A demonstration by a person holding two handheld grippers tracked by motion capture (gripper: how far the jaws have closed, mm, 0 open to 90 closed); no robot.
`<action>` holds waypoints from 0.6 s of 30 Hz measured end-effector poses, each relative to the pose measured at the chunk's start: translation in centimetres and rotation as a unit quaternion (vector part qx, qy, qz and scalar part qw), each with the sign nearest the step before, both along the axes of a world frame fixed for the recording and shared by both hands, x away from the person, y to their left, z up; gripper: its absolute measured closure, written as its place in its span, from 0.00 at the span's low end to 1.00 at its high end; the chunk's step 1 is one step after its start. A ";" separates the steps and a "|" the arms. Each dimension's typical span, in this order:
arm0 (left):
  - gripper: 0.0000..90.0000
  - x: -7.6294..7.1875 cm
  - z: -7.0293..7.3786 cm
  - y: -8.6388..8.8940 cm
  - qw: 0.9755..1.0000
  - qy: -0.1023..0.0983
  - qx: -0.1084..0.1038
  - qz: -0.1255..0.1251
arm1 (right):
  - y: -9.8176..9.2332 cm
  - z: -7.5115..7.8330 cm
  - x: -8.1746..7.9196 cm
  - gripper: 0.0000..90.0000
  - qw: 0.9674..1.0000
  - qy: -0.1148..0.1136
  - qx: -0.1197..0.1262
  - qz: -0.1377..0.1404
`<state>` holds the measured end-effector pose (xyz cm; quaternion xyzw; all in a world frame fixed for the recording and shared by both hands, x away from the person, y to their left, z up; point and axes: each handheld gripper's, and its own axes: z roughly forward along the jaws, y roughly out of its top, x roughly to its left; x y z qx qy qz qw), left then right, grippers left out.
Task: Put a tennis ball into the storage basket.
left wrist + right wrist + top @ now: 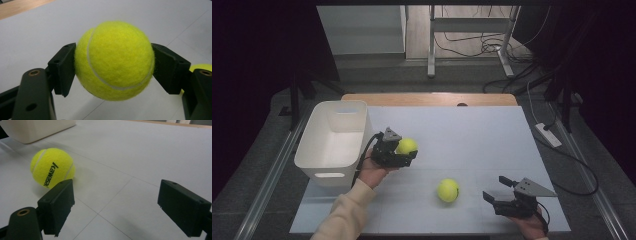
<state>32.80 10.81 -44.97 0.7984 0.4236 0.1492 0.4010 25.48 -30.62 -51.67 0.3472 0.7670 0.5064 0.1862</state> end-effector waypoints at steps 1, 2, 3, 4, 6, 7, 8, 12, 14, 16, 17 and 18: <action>0.30 -0.1 0.2 0.0 1.000 -0.002 0.002 0.000 | 0.0 0.0 0.0 0.15 1.000 0.000 0.000 0.000; 0.30 -0.1 0.3 0.0 1.000 -0.004 0.001 -0.001 | 0.0 0.0 0.0 0.15 1.000 0.000 -0.001 0.001; 0.29 -0.2 0.4 0.1 1.000 -0.008 0.000 -0.002 | 0.0 0.0 0.0 0.15 1.000 0.000 -0.001 0.001; 0.30 -0.2 0.4 0.1 1.000 -0.008 0.000 -0.002 | 0.0 0.0 0.0 0.15 1.000 0.000 -0.001 0.001; 0.30 -0.3 0.7 0.2 1.000 -0.012 -0.006 -0.005 | 0.0 0.0 0.0 0.15 1.000 0.000 -0.001 0.000; 0.30 -0.3 0.9 0.2 1.000 -0.014 -0.009 -0.005 | 0.0 0.0 0.0 0.15 1.000 0.000 -0.001 0.000; 0.30 -0.4 1.0 0.3 1.000 -0.015 -0.012 -0.007 | 0.0 0.0 0.0 0.15 1.000 0.000 -0.001 -0.001; 0.30 -0.7 1.9 0.3 0.999 -0.025 -0.025 -0.012 | 0.0 0.0 0.0 0.15 1.000 -0.001 -0.001 -0.001; 0.30 -0.9 2.3 0.3 0.999 -0.032 -0.027 -0.014 | 0.0 0.0 0.0 0.15 1.000 -0.001 -0.002 -0.001; 0.30 -1.1 2.8 0.2 0.999 -0.039 -0.028 -0.016 | 0.0 0.0 0.0 0.15 1.000 -0.001 -0.002 -0.001; 0.30 -1.1 2.8 0.2 0.999 -0.039 -0.028 -0.016 | 0.0 0.0 0.0 0.15 1.000 -0.001 -0.002 -0.001; 0.30 -1.2 3.2 0.2 0.998 -0.044 -0.030 -0.018 | 0.0 0.0 0.0 0.15 1.000 0.000 -0.002 -0.001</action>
